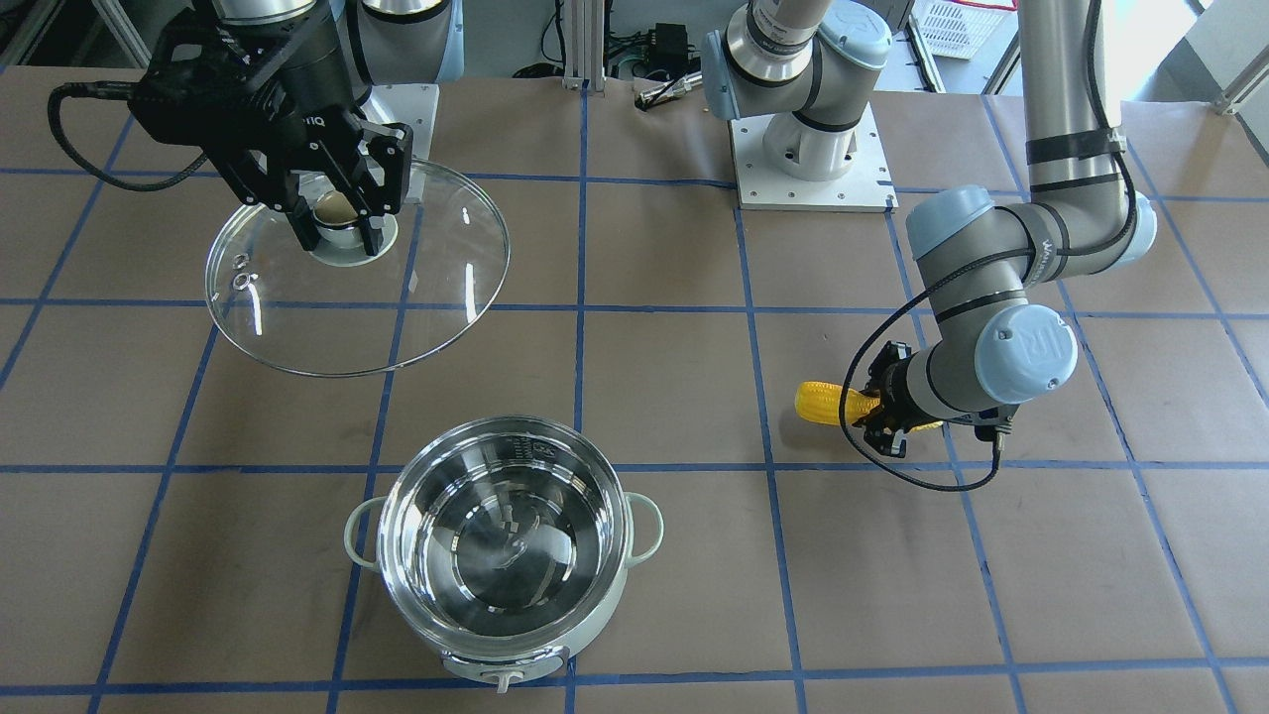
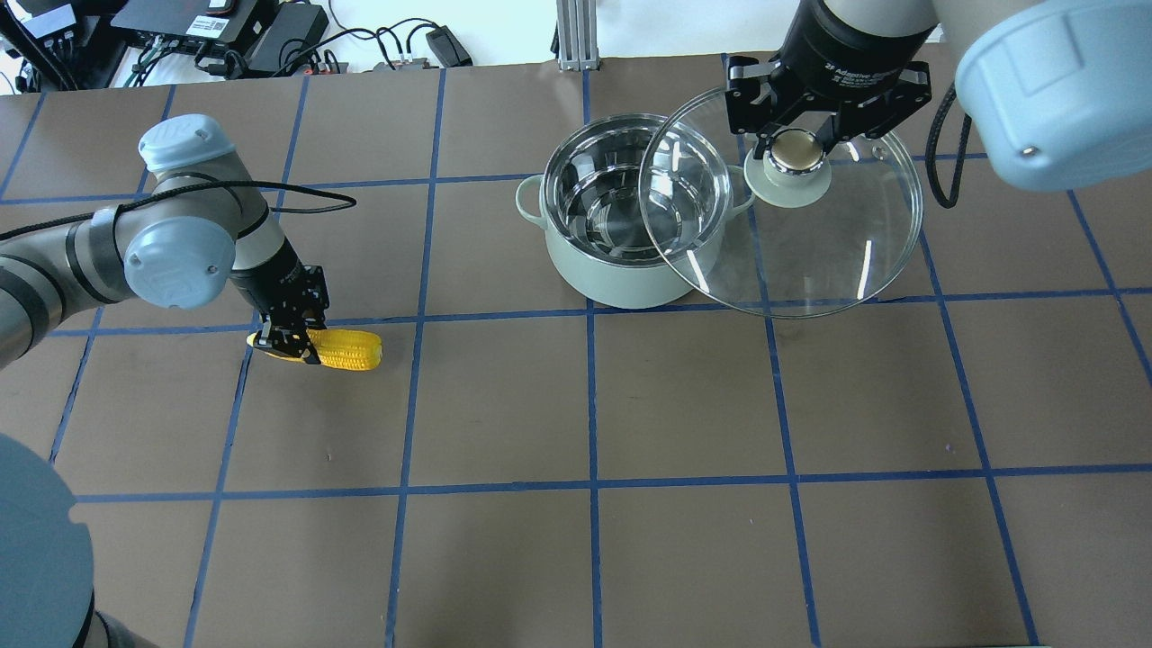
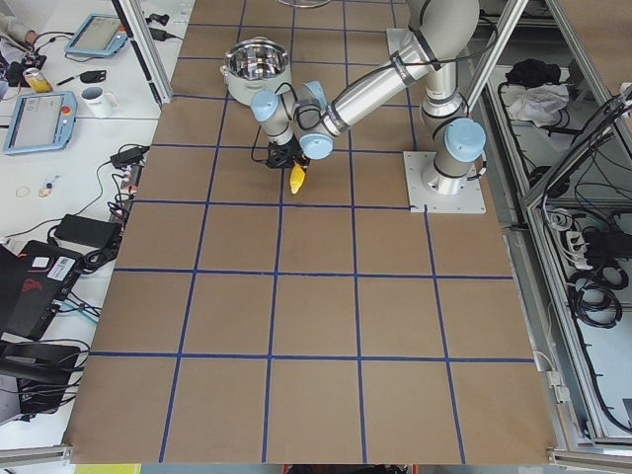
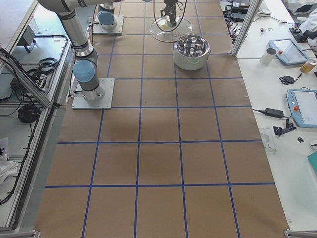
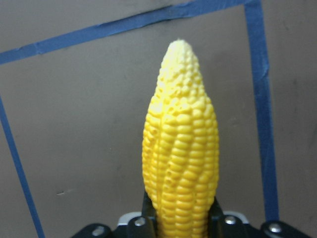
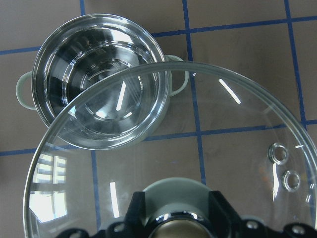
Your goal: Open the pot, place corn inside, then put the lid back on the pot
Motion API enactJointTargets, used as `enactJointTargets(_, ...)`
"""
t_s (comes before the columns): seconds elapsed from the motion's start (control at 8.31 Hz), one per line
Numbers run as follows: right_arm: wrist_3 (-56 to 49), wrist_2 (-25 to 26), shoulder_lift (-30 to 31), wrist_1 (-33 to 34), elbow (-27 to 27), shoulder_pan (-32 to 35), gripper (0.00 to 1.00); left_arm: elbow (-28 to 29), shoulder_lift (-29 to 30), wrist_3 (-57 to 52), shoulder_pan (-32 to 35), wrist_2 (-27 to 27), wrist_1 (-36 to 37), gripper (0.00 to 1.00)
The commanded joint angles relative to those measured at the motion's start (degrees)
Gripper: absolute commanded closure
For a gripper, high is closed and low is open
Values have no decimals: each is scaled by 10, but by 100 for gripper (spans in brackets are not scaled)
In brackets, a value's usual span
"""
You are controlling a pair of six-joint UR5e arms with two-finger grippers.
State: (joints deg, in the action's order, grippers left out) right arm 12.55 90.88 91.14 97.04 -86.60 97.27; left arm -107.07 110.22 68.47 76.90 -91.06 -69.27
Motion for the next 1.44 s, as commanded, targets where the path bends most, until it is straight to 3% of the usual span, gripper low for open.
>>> enactJointTargets(0.0,-7,-2,2,-5,-1,0,64,68,-29,3,5,-23,-72,100)
enactJointTargets(0.24,-14,4,2,-5,-1,0,64,160,-32,13,42,-25,-142,100)
enactJointTargets(0.6,-14,4,2,-5,-1,0,63,239,-26,111,115,-14,-147,100)
enactJointTargets(0.84,-14,4,2,-6,0,0,63,328,-2,200,148,11,-161,100)
enactJointTargets(1.32,-15,4,2,-7,-1,0,62,382,40,348,231,38,-167,100)
